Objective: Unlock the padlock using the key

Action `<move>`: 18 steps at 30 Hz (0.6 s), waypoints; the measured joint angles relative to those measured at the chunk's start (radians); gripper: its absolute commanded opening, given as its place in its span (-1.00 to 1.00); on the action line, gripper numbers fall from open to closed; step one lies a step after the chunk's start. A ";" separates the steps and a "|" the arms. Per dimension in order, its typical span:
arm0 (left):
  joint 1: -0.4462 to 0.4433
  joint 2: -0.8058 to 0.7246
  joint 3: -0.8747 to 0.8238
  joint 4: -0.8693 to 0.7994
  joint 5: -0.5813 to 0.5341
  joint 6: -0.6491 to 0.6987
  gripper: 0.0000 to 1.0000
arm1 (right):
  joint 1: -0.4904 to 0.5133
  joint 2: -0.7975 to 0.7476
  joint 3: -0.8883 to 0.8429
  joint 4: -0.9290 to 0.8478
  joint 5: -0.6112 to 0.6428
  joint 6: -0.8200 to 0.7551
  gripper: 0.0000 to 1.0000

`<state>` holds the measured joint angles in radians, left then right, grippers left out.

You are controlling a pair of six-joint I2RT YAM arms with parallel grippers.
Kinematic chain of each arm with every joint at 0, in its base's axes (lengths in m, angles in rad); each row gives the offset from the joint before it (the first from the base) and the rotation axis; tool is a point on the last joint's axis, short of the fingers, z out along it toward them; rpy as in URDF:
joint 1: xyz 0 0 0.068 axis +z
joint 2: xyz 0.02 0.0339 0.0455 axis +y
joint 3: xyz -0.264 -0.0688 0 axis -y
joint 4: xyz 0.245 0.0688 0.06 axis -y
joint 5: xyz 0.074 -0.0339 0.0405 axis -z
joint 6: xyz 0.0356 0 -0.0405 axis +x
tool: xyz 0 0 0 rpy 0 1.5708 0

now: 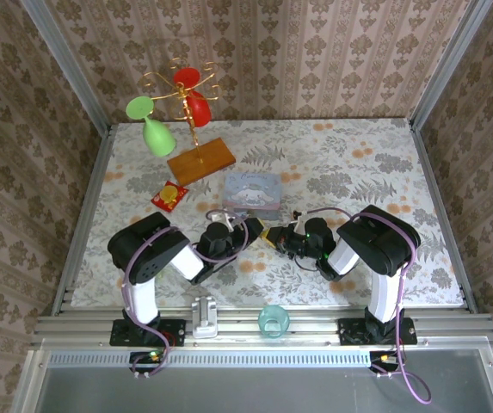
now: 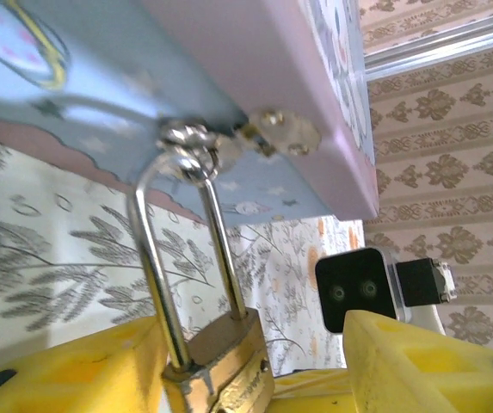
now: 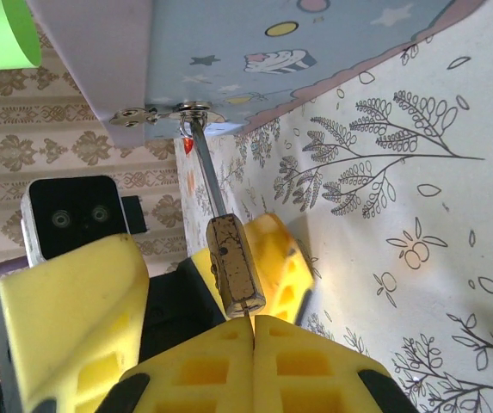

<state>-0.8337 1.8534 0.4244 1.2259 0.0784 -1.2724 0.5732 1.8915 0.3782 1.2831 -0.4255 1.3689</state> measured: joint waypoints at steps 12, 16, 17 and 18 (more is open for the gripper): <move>0.011 0.006 0.008 -0.020 0.005 0.023 -0.27 | 0.000 0.000 0.006 0.000 0.000 0.000 -1.00; 0.011 0.012 0.008 -0.017 0.008 0.013 -0.48 | 0.000 0.000 0.007 0.000 0.000 0.000 -1.00; 0.011 0.012 0.008 -0.017 0.008 0.011 -0.53 | 0.000 0.001 0.008 0.000 0.000 0.000 -1.00; 0.011 0.012 0.009 -0.016 0.008 0.010 -0.59 | 0.000 0.002 0.008 0.000 0.000 0.000 -1.00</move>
<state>-0.8230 1.8656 0.4332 1.2098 0.0860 -1.2621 0.5732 1.8938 0.3862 1.2835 -0.4259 1.3693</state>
